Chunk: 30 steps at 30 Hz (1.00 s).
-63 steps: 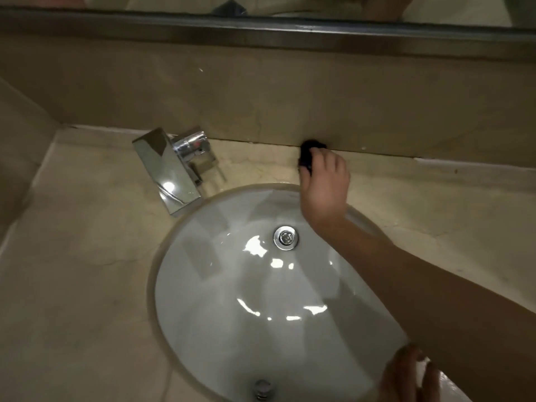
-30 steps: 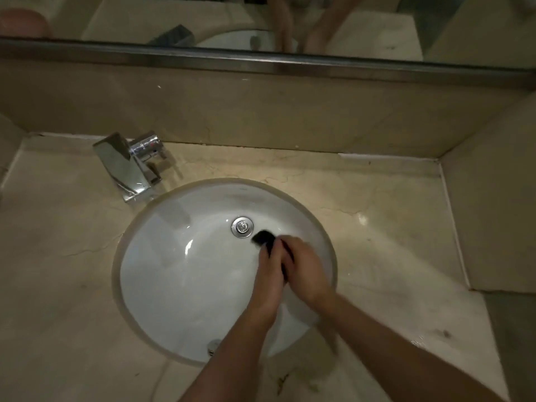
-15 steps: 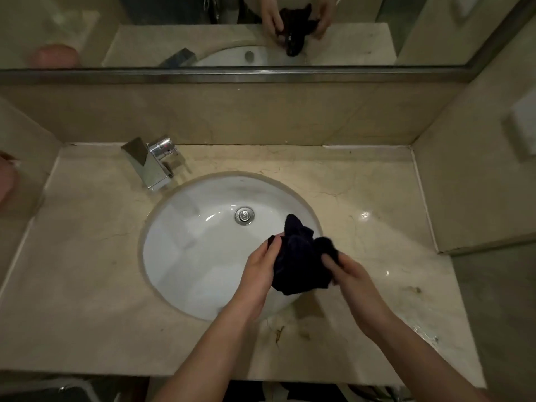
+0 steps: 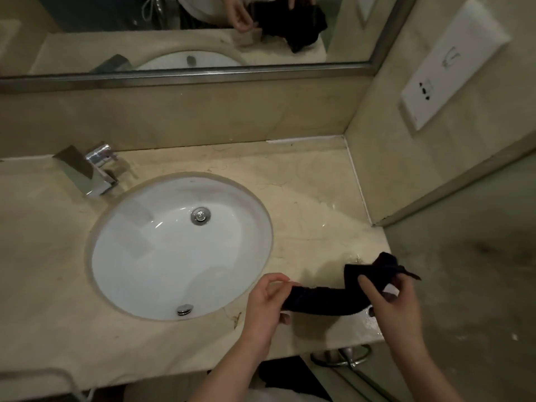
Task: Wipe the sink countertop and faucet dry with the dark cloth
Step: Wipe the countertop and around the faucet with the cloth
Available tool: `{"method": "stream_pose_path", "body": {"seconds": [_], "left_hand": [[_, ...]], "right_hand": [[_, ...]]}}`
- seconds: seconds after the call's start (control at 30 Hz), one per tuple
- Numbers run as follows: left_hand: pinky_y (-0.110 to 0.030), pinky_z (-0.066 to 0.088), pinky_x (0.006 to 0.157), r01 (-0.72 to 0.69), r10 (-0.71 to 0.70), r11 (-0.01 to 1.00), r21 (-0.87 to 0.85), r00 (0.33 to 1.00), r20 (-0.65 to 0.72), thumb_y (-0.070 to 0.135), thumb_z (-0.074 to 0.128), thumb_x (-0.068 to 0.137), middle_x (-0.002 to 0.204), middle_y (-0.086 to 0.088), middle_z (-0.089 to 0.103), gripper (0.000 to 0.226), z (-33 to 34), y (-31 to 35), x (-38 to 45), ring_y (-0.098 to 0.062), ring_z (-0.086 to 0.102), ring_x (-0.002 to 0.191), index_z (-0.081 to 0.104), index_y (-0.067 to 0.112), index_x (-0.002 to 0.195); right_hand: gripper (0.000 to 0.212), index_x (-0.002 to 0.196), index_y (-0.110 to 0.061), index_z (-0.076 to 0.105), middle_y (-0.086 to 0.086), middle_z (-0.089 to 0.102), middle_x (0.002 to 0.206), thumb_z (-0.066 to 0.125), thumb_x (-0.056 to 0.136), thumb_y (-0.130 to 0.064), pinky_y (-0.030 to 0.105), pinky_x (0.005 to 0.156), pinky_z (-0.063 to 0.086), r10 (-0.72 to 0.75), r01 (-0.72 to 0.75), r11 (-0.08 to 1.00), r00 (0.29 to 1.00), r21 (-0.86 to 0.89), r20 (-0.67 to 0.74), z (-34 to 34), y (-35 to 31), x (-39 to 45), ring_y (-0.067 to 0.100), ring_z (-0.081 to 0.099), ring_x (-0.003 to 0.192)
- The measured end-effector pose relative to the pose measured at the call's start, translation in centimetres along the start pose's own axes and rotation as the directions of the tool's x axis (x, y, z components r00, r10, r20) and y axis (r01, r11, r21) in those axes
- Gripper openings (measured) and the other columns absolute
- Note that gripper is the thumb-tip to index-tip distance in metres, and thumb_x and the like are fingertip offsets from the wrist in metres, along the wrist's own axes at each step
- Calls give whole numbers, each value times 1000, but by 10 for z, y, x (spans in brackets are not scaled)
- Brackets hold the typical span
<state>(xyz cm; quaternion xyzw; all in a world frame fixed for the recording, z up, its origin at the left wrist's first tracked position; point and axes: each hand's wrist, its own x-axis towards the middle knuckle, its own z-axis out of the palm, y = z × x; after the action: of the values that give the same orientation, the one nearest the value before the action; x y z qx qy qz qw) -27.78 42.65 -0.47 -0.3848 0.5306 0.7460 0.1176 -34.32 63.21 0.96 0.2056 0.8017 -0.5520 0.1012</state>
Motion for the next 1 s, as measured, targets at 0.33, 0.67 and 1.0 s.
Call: {"method": "stream_pose_path", "body": {"seconds": [0.33,0.67,1.0], "left_hand": [[-31,40,107,-595,597,119,795,682,421,35,61,96,131,7,57,34,28,-70,34,-14,50,123,62,26,128],[-31,49,90,-770,262,-280,573,513,818,50,47,94,123,-2,57,47,54,-100,47,-21,59,108,53,22,131],[-39,-8,124,-740,151,-491,461,448,881,36,15,109,168,-7,1,58,67,-128,55,-21,-1,154,0,11,160]], "right_hand": [[52,136,-11,59,14,49,144,72,85,-13,47,107,41,-436,468,545,867,-696,242,-13,90,19,33,45,131],[30,92,-21,60,0,56,109,53,75,-45,41,79,45,-318,356,513,924,-781,212,-75,114,-13,27,56,99],[58,157,-10,24,7,16,166,23,106,-35,40,123,16,-300,258,568,949,-782,95,-30,136,10,23,15,153]]}}
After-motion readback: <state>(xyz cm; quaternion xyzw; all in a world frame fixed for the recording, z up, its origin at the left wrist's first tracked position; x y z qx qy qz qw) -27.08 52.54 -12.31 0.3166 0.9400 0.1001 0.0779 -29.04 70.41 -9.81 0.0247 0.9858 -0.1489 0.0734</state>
